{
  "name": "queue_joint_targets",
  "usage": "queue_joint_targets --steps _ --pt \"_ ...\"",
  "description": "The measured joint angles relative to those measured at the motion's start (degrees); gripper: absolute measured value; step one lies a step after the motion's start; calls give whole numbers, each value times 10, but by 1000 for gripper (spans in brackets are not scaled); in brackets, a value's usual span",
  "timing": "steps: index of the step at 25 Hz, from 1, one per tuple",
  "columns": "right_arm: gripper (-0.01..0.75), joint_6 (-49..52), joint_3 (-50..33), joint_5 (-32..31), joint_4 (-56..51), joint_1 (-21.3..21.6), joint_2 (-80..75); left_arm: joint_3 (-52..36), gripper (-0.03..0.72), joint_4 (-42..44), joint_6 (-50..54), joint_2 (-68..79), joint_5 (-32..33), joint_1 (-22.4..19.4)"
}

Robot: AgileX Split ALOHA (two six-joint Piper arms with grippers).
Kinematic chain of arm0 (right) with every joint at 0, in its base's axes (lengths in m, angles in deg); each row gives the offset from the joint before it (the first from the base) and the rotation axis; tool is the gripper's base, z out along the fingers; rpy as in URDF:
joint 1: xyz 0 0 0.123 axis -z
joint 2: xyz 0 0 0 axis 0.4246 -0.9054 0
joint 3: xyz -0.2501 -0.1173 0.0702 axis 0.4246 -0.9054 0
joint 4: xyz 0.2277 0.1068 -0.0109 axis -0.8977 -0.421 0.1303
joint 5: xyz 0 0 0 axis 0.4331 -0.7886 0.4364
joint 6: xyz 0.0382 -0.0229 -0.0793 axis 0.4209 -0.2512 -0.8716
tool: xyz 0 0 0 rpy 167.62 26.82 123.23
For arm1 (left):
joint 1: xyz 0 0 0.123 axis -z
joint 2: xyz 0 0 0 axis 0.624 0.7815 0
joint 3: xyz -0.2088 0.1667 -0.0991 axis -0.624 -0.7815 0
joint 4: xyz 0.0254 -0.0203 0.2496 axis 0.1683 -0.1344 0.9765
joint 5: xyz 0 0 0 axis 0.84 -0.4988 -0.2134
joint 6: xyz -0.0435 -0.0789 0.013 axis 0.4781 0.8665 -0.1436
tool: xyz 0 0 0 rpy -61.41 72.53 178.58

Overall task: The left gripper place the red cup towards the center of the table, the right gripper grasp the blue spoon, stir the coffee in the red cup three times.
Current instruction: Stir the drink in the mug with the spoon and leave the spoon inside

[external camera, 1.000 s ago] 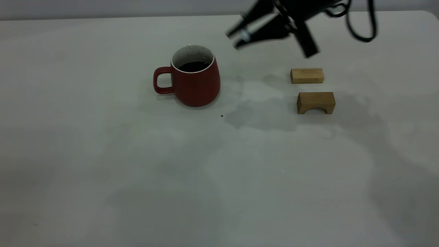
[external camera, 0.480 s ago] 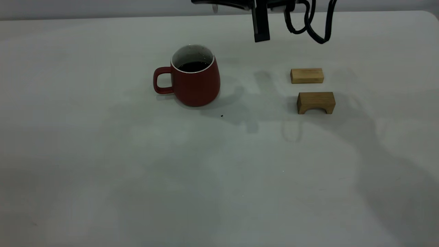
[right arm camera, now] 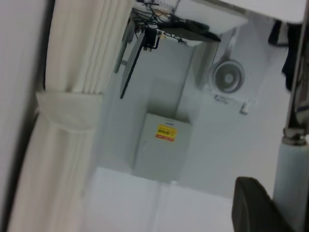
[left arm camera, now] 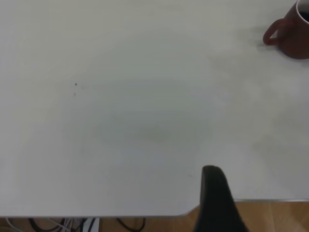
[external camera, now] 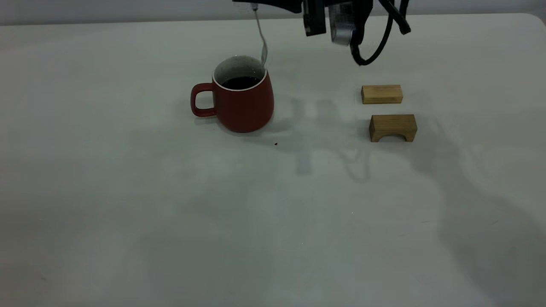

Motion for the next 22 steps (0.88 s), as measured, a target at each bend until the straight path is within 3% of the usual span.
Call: queue_joint_targets --steps 4,11,22 --pt "128 37 23 -1 3 -4 -6 0 535 0 0 0 0 0" --pt "128 51 147 -4 1 -6 -69 0 535 0 0 0 0 0" --pt "128 128 196 -4 3 -6 -145 0 535 0 0 0 0 0"
